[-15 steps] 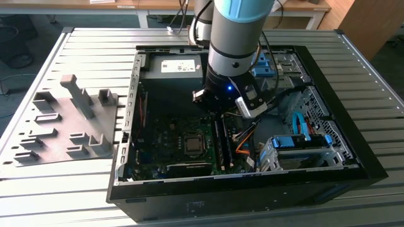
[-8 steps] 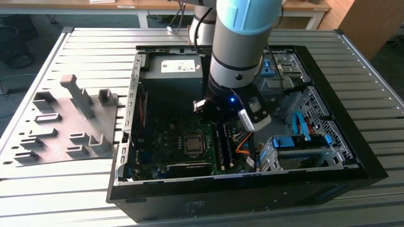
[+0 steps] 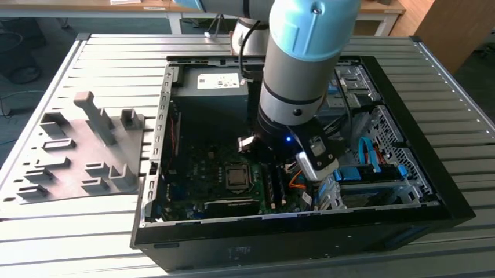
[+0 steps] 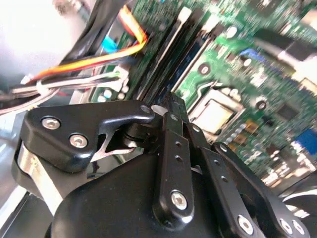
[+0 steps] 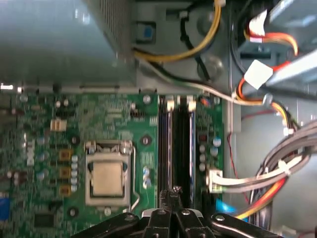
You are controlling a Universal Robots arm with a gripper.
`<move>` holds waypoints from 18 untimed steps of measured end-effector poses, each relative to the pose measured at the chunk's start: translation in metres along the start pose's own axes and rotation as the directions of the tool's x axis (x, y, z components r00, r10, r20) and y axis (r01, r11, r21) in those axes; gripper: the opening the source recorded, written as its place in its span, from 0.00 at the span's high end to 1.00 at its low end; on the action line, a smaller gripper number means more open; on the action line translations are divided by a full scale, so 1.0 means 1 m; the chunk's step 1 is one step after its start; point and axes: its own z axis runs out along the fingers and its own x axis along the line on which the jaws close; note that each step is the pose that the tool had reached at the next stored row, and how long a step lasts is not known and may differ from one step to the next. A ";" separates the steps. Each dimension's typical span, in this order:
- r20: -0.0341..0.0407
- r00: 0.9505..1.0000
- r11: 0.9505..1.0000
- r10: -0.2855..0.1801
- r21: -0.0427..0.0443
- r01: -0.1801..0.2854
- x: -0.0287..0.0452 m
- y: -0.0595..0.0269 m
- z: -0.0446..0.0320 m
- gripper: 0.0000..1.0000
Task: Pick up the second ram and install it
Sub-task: 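Press down the second ram until it locks into place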
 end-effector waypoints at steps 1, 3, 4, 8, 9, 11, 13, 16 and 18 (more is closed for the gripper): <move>0.000 1.000 1.000 0.000 0.000 0.000 0.0000 -0.0031 -0.0001 0.90; 0.000 1.000 1.000 0.000 0.001 0.000 -0.0001 -0.0093 0.0000 0.90; 0.000 1.000 1.000 0.000 0.002 0.000 -0.0001 -0.0122 0.0001 0.90; 0.000 1.000 1.000 0.000 0.005 0.000 -0.0002 -0.0226 -0.0001 0.90; 0.000 1.000 1.000 0.000 0.007 0.000 -0.0002 -0.0237 -0.0001 0.90; 0.000 1.000 1.000 0.000 0.010 0.000 -0.0002 -0.0244 0.0013 0.90; 0.000 1.000 1.000 0.000 0.012 0.000 -0.0003 -0.0247 0.0042 0.90; 0.000 1.000 1.000 0.000 0.015 0.000 -0.0003 -0.0250 0.0087 0.90; 0.000 1.000 1.000 0.000 0.015 0.000 -0.0003 -0.0252 0.0111 0.90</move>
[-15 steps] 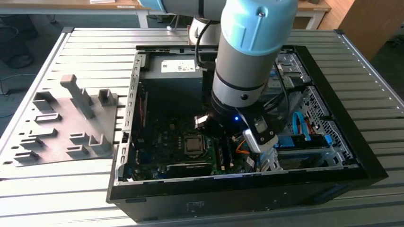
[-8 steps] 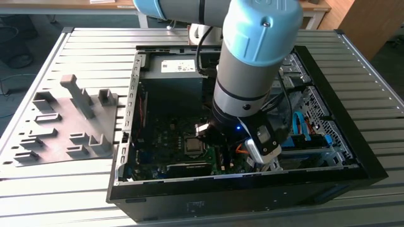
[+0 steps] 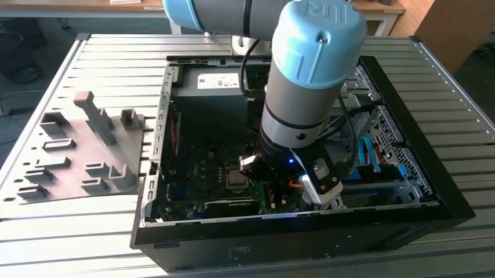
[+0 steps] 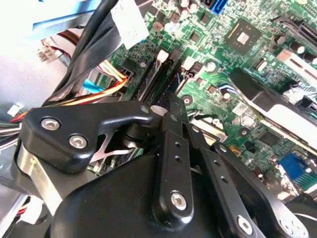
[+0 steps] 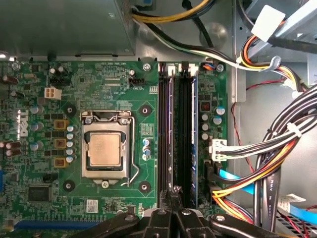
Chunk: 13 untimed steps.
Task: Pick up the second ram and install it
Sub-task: 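Press down the second ram until it locks into place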
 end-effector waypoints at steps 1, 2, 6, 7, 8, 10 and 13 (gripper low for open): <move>0.000 1.000 1.000 0.000 0.000 0.000 0.0000 0.0000 0.0011 0.90; 0.000 1.000 1.000 0.000 0.000 0.000 0.0000 -0.0002 0.0020 0.90; 0.000 1.000 1.000 0.000 0.002 0.000 0.0000 -0.0002 0.0022 0.90; 0.001 1.000 1.000 0.000 0.000 0.000 -0.0001 0.0001 0.0007 0.90; 0.001 1.000 1.000 0.000 -0.002 0.000 -0.0001 0.0005 -0.0024 0.90; 0.000 1.000 1.000 0.000 0.002 0.000 0.0001 0.0005 -0.0135 0.90; 0.000 1.000 1.000 0.000 0.002 0.000 0.0002 0.0016 -0.0228 0.90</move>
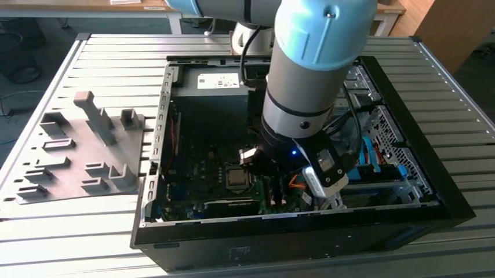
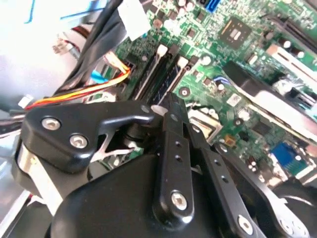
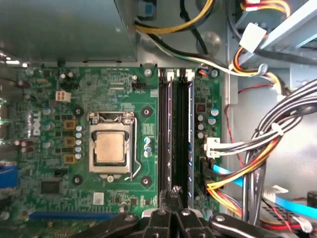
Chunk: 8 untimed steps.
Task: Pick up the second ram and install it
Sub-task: 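Press down the second ram until it locks into place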
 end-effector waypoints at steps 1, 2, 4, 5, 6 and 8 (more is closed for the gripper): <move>0.000 1.000 1.000 0.000 0.002 0.000 0.0000 0.0021 -0.0001 0.90; 0.000 1.000 1.000 0.000 0.003 0.000 0.0001 0.0061 0.0000 0.90; 0.000 1.000 1.000 0.000 0.005 0.000 0.0001 0.0151 0.0003 0.90; 0.000 1.000 1.000 0.000 0.005 0.000 0.0002 0.0197 0.0007 0.90; 0.000 1.000 1.000 0.000 0.006 0.000 0.0002 0.0242 0.0008 0.90; 0.000 1.000 1.000 0.000 0.006 0.000 0.0003 0.0317 0.0016 0.90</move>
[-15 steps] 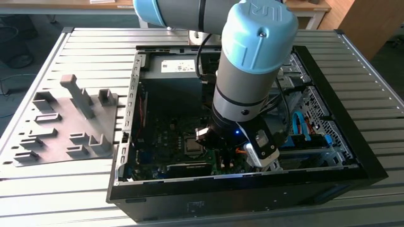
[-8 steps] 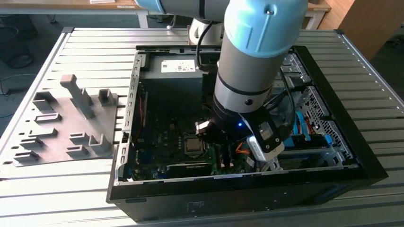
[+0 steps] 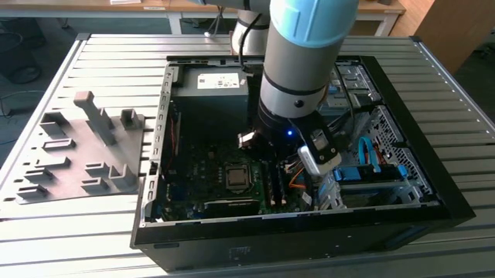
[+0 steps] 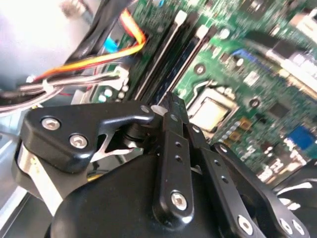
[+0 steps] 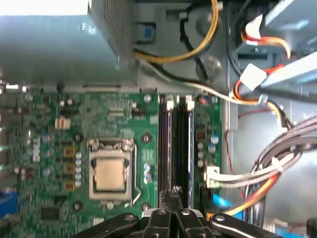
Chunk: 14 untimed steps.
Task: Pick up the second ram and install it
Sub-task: 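Press down the second ram until it locks into place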
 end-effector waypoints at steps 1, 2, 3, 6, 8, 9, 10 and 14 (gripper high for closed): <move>0.000 1.000 1.000 0.000 0.000 0.000 0.0000 0.0027 0.0000 0.90; 0.000 1.000 1.000 0.000 0.000 0.000 0.0000 0.0043 0.0001 0.90; 0.000 1.000 1.000 0.000 0.000 0.000 0.0000 0.0048 0.0001 0.90; 0.000 1.000 1.000 0.000 0.000 0.000 0.0001 0.0049 -0.0034 0.90; 0.000 1.000 1.000 0.000 0.000 0.000 0.0002 0.0052 -0.0122 0.90; 0.000 1.000 1.000 0.000 0.000 0.000 0.0002 0.0053 -0.0168 0.90; 0.000 1.000 1.000 0.000 0.000 0.000 0.0002 0.0054 -0.0213 0.90; 0.000 1.000 1.000 0.000 0.000 0.000 0.0004 0.0062 -0.0440 0.90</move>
